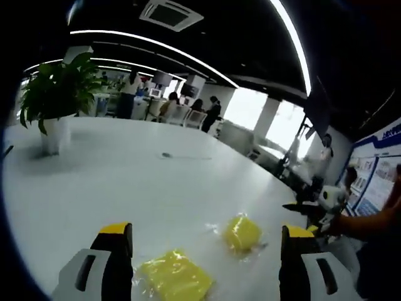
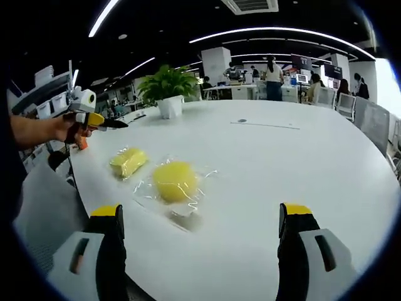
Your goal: Compare the silicone blocks by pressing each to a similar depth, holding the contact briefly, and releasing to observe deformation and rebound differences across the visible hardness samples.
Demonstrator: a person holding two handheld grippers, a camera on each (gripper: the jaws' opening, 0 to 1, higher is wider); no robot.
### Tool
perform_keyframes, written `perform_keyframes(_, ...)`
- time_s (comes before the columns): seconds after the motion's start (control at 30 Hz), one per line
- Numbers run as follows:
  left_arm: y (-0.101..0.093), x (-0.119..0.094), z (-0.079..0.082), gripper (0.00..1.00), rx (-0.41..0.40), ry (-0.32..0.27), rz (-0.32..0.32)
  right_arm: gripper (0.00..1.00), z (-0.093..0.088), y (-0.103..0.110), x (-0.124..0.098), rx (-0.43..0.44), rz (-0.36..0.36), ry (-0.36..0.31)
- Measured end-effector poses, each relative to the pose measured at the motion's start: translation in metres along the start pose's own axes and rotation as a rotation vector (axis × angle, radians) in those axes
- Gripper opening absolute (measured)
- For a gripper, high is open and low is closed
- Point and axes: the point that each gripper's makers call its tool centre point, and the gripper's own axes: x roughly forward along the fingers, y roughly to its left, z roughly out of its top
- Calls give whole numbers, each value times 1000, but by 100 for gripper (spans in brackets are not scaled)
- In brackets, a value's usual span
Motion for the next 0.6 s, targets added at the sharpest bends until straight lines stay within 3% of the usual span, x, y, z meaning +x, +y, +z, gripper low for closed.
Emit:
perform_keyframes(0.23, -10, 27, 8, 100, -36, 30, -30, 96, 7, -1, -2, 10, -3, -12)
perform_keyframes(0.3, -13, 38, 11, 100, -79, 32, -43, 96, 7, -1, -1, 7, -2, -12)
perform_keyframes(0.37, -18, 47, 7, 100, -155, 45, -64, 96, 7, -1, -1, 7, -2, -9)
perform_keyframes(0.6, -18, 73, -5, 100, -205, 72, -75, 96, 3, 3, -3, 16, 2, -7)
